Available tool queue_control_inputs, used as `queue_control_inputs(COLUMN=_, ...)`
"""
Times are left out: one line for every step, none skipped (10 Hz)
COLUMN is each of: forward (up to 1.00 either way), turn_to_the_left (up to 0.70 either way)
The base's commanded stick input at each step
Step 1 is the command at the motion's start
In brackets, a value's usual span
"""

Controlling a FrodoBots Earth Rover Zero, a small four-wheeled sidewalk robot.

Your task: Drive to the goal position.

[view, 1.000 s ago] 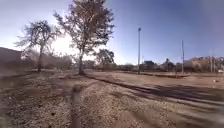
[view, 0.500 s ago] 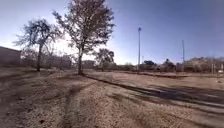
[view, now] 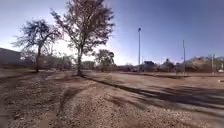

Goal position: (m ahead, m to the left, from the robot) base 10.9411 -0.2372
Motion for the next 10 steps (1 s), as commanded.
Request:
queue_control_inputs(forward=0.5, turn_to_the_left=0.0)
queue_control_inputs(forward=0.5, turn_to_the_left=0.0)
queue_control_inputs(forward=0.5, turn_to_the_left=0.0)
queue_control_inputs(forward=0.5, turn_to_the_left=0.0)
queue_control_inputs(forward=0.5, turn_to_the_left=0.0)
queue_control_inputs(forward=0.5, turn_to_the_left=0.0)
queue_control_inputs(forward=0.5, turn_to_the_left=0.0)
queue_control_inputs(forward=0.5, turn_to_the_left=0.0)
queue_control_inputs(forward=0.5, turn_to_the_left=0.0)
queue_control_inputs(forward=0.5, turn_to_the_left=0.0)
